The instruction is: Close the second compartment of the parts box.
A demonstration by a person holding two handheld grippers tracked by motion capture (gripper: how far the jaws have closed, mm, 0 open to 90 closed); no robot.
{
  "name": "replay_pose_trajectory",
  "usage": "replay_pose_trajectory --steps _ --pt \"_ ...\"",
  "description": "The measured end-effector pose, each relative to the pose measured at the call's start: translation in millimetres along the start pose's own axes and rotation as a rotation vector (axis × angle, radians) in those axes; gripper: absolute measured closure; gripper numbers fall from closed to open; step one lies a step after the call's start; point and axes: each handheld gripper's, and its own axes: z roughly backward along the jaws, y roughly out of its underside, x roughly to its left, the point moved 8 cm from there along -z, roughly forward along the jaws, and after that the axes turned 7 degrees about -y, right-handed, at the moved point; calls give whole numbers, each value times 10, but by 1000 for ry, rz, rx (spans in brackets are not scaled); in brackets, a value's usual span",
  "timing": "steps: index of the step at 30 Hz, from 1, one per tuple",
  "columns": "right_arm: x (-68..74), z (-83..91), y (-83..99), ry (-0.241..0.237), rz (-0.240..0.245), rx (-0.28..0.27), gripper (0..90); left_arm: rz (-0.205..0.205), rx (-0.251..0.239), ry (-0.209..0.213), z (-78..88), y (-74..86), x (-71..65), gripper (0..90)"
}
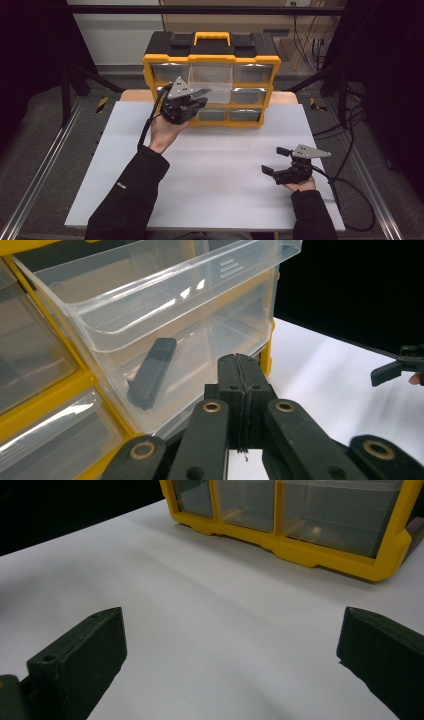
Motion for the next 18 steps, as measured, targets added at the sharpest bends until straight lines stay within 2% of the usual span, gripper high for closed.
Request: replay_pose_trajectory --steps 18 --pt "2 4 -5 0 0 -3 2 -14 -18 -30 -88 -28 45 892"
